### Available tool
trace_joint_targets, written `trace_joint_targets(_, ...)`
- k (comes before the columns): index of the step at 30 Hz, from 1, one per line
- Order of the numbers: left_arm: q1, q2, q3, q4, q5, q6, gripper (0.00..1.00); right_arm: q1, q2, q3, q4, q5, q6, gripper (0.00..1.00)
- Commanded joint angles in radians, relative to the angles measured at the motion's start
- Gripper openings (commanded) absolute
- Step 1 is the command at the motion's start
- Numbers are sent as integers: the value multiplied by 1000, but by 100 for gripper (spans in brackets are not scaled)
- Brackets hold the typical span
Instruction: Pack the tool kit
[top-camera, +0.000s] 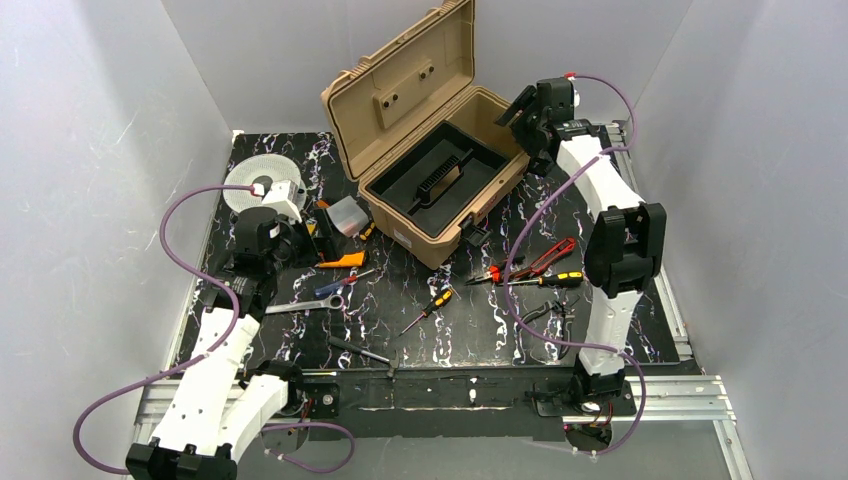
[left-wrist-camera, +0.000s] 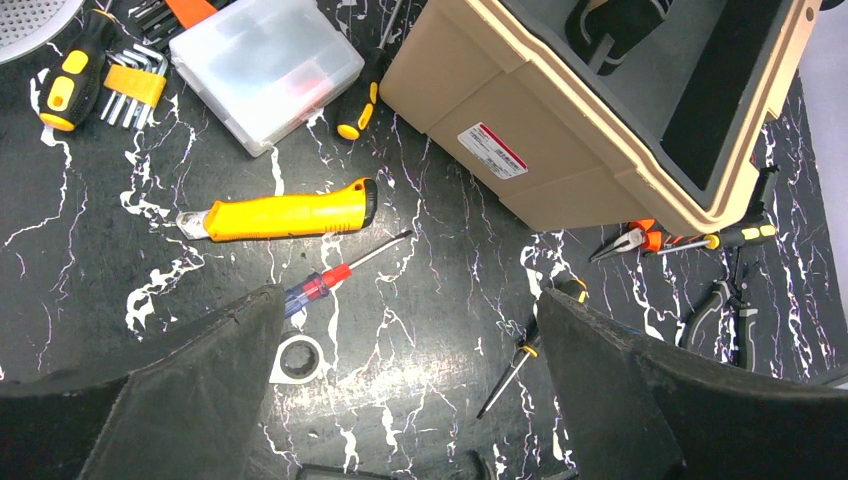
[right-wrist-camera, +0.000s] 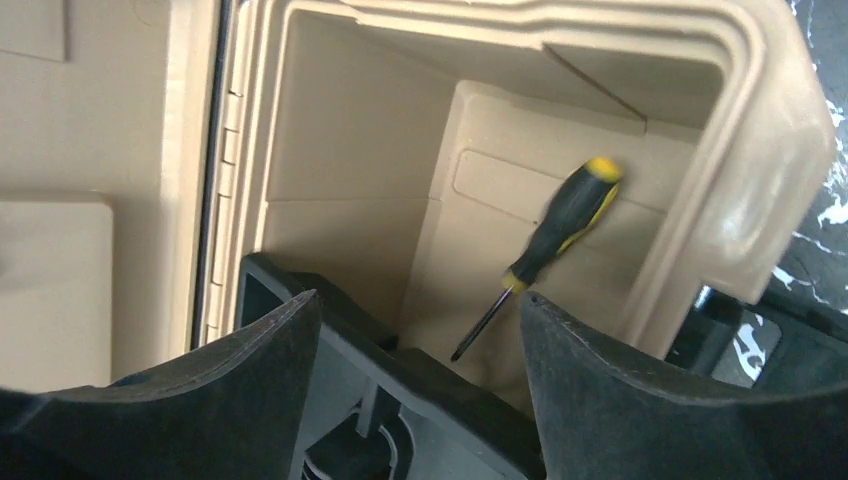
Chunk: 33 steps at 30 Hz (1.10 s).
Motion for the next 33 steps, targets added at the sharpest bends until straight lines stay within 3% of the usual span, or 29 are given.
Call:
trace_joint_targets(1, 4, -21, 6, 5, 9, 12, 98, -2, -92, -40, -61, 25, 16, 81)
trace_joint_targets(8, 3, -30, 4, 6, 6, 11, 98, -8, -268, -80, -225, 163, -83, 85)
trace_joint_targets(15, 3, -21, -3, 21, 38, 7, 98, -42, -545, -403, -321, 327, -46, 84)
trace_joint_targets(26, -97, 39, -36, 95, 85, 34, 97, -135, -946, -996, -372, 301, 208, 73)
trace_joint_targets(33, -113, 18, -43, 132, 136, 28, 96, -202, -972, -1174, -268, 249, 284, 62)
